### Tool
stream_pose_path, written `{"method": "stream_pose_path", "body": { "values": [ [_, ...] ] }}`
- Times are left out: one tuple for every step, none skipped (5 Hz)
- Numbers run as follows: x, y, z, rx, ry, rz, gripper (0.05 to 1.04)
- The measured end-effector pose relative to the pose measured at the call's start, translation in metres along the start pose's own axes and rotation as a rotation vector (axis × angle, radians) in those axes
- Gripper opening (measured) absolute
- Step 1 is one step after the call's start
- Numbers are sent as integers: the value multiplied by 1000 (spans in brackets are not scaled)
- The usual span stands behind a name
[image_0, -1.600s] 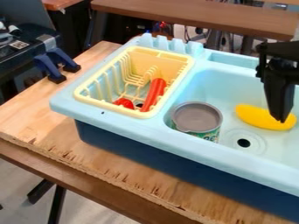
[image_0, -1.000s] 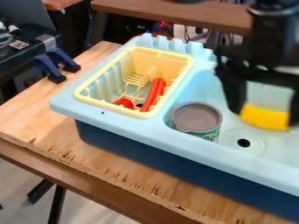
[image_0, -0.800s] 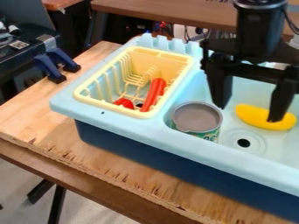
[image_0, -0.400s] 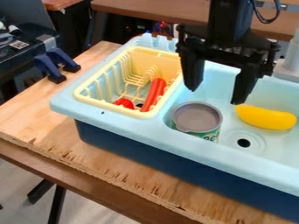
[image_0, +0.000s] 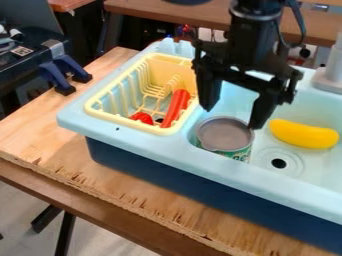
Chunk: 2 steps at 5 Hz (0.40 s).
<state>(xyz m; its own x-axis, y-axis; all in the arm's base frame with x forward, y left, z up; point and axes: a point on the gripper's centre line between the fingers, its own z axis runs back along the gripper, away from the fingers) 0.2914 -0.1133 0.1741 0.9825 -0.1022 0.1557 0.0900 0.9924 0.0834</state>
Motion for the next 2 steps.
{"method": "stream_pose_path", "body": {
  "values": [
    [-7,4,-13,22,19,8,1001],
    [-10,14,-22,26,25,37,1001]
  ]
}}
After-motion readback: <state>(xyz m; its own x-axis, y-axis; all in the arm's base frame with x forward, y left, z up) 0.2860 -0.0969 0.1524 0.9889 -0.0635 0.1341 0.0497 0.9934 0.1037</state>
